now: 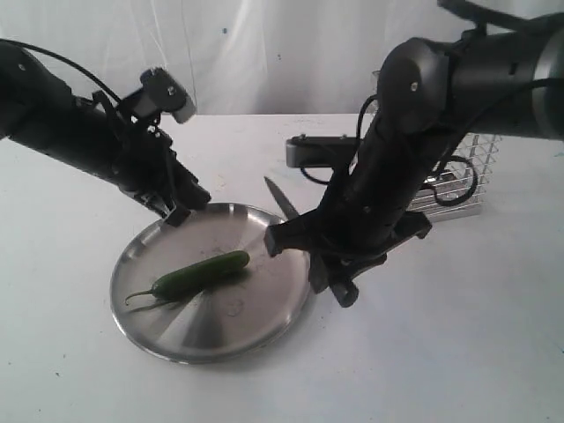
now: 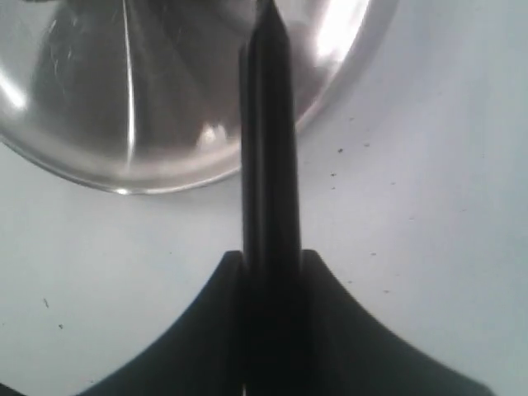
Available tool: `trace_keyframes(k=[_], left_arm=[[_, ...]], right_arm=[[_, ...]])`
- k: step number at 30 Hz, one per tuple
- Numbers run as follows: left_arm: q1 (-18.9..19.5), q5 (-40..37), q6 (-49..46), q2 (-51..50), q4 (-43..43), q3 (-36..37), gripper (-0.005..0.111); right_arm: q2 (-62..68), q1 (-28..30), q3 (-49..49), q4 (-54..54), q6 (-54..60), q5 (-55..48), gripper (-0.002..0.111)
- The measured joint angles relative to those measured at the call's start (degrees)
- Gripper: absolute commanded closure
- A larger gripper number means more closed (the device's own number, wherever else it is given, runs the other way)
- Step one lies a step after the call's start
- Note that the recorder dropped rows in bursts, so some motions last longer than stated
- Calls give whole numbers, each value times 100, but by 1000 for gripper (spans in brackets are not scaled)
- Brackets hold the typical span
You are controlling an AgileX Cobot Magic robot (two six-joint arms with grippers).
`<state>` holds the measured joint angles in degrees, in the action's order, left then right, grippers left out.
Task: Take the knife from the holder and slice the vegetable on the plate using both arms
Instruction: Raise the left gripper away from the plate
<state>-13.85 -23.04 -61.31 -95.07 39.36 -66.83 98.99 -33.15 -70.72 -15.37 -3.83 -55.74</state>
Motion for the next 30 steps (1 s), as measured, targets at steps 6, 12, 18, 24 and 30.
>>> trace_keyframes(k=[6,12,18,24,30], left_arm=[[228,695,588,259,350,0,106],[451,739,529,-12,1376,0,107],[451,335,-1004,-452,3369,0,107],[451,-647,-2807,-879,5592,0,107],[451,-985,-3094,-1395,5903,0,107]], right_arm=[[83,-581,0,-126,-124,73,108],[299,-689,0,-98,-507,205,108],[634,-689,0,-86,-648,590,108],[846,-712,0,-6,-660,854,108],[923,-740,0,30,-671,944,108]])
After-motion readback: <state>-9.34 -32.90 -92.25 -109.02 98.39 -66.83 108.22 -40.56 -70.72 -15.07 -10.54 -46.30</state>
